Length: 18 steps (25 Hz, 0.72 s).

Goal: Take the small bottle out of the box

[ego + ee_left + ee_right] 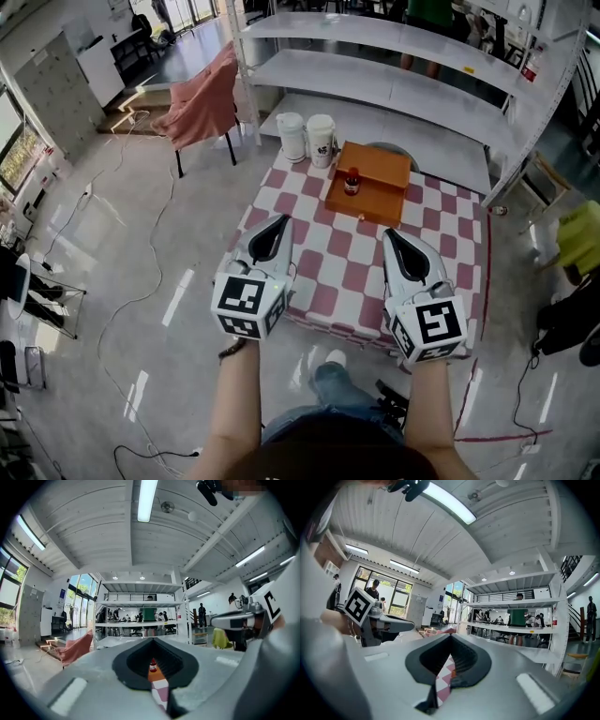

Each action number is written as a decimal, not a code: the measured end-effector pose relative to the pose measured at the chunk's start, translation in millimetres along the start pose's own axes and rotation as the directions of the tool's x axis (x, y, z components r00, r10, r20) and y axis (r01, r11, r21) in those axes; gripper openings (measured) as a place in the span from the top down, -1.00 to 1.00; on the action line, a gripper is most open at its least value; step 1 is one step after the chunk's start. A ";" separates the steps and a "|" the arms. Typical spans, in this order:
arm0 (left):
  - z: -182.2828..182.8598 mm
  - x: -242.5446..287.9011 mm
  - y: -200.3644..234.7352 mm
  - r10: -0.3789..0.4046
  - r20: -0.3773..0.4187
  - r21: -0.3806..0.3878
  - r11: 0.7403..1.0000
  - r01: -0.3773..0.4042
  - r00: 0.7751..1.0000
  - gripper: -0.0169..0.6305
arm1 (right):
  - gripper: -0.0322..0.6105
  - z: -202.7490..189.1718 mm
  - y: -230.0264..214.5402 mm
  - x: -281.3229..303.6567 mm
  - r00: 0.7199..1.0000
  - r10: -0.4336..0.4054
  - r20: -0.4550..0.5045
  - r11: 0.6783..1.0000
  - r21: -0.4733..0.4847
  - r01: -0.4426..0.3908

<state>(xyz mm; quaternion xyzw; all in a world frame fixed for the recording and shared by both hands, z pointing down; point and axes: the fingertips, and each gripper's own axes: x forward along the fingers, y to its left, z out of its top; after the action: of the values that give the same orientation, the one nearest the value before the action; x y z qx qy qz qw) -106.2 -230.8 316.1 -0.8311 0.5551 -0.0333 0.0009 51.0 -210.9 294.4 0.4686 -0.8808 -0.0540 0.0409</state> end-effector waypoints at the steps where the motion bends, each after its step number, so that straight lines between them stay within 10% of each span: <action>1: -0.5 12.2 2.9 -0.005 -0.002 0.001 1.000 0.005 1.000 0.99 | 0.90 -1.8 -6.7 9.4 1.000 0.000 -0.003 1.000 0.002 0.000; 18: -31.6 98.8 50.8 -0.013 -0.069 -0.056 0.998 0.009 0.998 0.99 | 0.90 -54.1 -60.4 107.7 0.996 0.006 -0.092 0.996 0.092 0.002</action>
<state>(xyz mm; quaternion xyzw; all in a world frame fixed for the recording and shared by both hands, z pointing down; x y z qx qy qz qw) -117.1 -340.3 351.1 -0.8323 0.5508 -0.0467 -0.0417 47.1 -336.9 342.3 0.4710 -0.8801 0.0084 0.0597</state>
